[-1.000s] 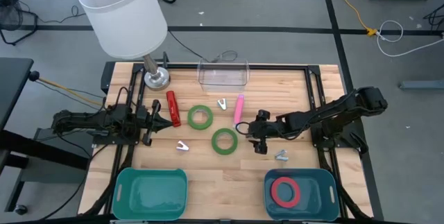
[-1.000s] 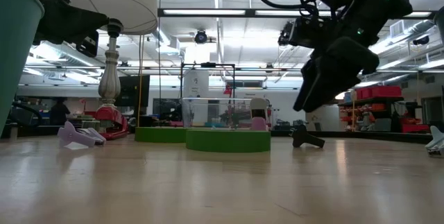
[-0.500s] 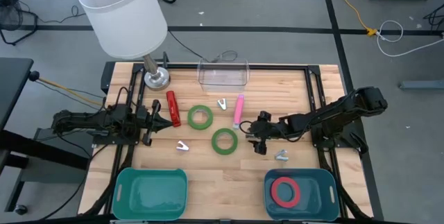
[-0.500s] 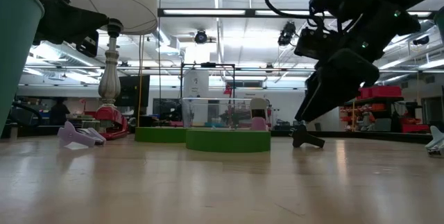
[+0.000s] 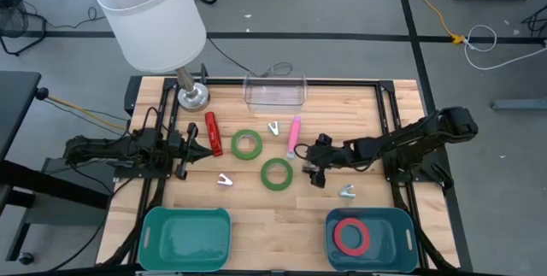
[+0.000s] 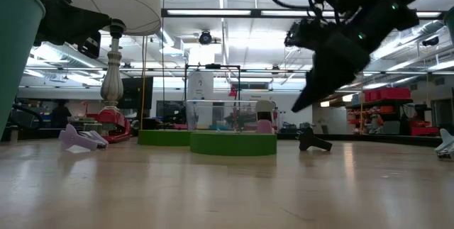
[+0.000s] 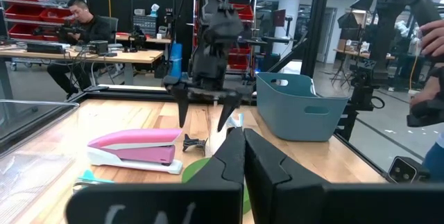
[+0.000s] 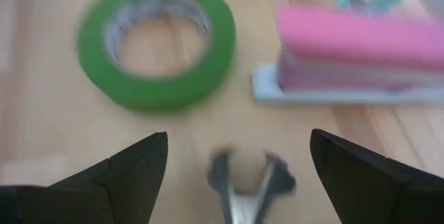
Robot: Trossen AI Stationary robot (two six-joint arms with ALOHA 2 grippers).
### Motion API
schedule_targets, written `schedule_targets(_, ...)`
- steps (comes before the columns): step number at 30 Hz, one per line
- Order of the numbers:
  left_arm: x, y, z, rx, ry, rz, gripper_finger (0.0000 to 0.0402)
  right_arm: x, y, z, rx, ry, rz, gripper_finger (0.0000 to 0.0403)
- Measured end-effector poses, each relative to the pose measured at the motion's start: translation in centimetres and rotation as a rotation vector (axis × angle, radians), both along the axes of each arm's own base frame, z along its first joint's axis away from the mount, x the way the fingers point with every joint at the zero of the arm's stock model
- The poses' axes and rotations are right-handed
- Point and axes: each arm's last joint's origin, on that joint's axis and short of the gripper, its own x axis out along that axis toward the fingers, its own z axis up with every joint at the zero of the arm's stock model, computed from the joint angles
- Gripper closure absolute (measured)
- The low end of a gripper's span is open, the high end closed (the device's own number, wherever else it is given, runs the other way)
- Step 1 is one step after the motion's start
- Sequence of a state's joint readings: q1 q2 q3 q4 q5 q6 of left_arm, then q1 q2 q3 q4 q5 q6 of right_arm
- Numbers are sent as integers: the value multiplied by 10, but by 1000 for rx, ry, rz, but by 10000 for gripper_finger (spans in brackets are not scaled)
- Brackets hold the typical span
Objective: Pick and place Stapler, Stapler remover, tape
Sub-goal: Put the black staple remover into the transparent bin
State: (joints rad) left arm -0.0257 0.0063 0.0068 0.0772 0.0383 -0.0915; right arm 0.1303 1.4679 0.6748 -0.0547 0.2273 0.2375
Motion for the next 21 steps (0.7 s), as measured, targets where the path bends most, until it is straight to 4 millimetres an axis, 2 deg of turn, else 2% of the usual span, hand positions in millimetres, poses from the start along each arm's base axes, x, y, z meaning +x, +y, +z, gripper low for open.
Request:
schedule_targets(6, 0, 0, 0, 0, 0, 0, 399, 12, -4, 17, 23, -44, -37, 47)
schedule_targets(16, 0, 0, 0, 0, 0, 0, 399, 7, -9, 14, 68, 54, -71, 7)
schedule_targets(21, 0, 0, 0, 0, 0, 0, 399, 6, -9, 13, 65, 60, -67, 5)
